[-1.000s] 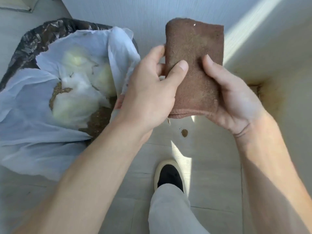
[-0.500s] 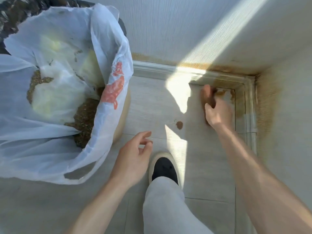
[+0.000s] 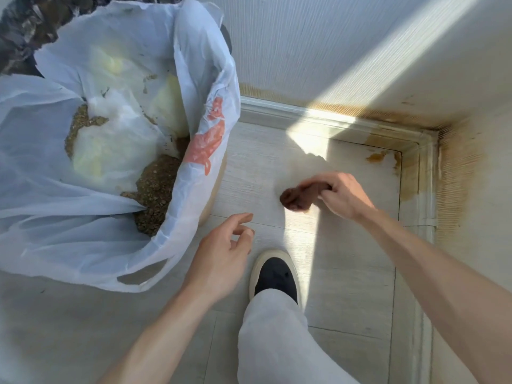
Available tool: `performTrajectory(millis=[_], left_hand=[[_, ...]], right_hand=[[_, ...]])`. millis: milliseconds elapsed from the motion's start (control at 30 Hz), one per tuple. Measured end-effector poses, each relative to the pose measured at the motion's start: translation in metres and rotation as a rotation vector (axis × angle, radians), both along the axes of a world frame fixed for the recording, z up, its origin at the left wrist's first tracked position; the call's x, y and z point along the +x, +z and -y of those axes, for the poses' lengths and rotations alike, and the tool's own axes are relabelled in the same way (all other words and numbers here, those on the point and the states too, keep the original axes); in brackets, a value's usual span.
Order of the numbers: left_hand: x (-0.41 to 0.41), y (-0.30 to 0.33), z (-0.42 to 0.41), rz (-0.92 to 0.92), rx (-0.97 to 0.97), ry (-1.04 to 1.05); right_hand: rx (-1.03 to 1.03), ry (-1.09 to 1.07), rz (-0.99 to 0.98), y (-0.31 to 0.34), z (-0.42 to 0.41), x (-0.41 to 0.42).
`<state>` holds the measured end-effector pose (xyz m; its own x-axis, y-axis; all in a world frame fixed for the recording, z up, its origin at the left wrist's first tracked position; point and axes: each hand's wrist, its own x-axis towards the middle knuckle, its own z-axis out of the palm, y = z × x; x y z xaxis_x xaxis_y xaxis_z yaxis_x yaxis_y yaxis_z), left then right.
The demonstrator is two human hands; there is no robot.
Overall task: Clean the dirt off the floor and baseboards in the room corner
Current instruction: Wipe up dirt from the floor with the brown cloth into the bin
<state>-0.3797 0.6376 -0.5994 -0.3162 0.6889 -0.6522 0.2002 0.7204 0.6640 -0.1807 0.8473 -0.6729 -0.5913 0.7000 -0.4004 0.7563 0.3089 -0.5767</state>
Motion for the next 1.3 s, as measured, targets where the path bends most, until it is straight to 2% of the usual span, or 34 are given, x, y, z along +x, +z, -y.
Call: performTrajectory(millis=[133,267,400,467,533,600,667,767,900,1000,1167,1300], left_hand=[[0.005,-0.002,0.001,-0.001,-0.008,-0.021],[0.009,-0.004,0.002,0.001,-0.007,-0.032],[0.012,-0.006,0.007,0.011,-0.012,-0.037],[0.013,-0.008,0.01,0.02,-0.016,-0.034],[0.012,-0.009,0.012,0.032,-0.019,-0.027],[0.011,-0.008,0.013,0.043,-0.017,-0.013],[0.011,-0.007,0.013,0.061,-0.008,0.004],[0.012,-0.006,0.012,0.086,-0.002,0.011],[0.013,-0.004,0.014,0.11,0.004,0.015],[0.01,-0.003,0.014,0.122,0.004,0.028],[0.007,-0.004,0.015,0.119,0.006,0.023],[0.007,-0.002,0.015,0.119,0.004,0.021]], right_hand=[[0.037,-0.177,-0.179,0.007,-0.016,-0.019],[0.105,-0.124,-0.022,-0.018,0.02,-0.018],[0.044,-0.121,-0.087,-0.03,0.051,0.005],[0.016,-0.273,-0.171,-0.026,0.051,0.018],[-0.002,-0.565,-0.284,-0.02,0.048,0.033],[-0.028,-0.863,-0.226,-0.016,0.049,0.05],[0.014,-0.946,-0.076,-0.019,0.053,0.06],[0.105,-0.784,0.109,-0.024,0.063,0.044],[0.148,-0.37,0.1,-0.018,0.085,0.001],[0.219,-0.067,0.331,-0.013,0.093,-0.014],[0.22,0.016,0.506,-0.003,0.077,-0.024],[0.31,0.113,0.567,-0.009,0.074,-0.029]])
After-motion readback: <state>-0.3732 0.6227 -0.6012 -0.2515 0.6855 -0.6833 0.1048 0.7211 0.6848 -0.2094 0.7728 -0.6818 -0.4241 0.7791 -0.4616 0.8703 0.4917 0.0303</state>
